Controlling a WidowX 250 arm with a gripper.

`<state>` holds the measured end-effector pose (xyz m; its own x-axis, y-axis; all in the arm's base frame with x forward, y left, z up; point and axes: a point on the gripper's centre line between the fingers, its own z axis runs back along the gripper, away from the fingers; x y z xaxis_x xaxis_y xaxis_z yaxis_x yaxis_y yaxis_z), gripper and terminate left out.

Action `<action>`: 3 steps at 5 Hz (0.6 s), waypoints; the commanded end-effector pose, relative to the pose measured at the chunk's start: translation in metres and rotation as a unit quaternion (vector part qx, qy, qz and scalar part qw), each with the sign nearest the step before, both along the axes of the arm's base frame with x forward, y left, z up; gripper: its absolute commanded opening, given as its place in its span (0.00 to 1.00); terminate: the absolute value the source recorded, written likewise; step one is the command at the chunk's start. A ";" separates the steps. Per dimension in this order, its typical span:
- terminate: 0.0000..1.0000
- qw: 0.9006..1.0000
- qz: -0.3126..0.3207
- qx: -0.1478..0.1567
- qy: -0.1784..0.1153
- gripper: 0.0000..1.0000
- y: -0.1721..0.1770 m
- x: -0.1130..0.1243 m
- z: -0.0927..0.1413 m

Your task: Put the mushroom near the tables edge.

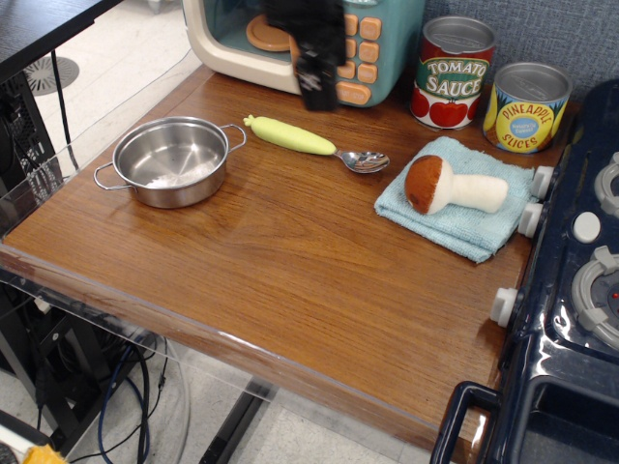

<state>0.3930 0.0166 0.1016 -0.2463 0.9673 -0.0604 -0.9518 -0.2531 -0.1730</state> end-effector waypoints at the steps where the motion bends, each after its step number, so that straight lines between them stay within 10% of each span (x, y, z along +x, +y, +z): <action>1: 0.00 0.995 -0.096 0.017 0.014 1.00 -0.048 -0.001 -0.005; 3: 0.00 0.990 -0.127 0.032 0.057 1.00 -0.065 -0.001 -0.029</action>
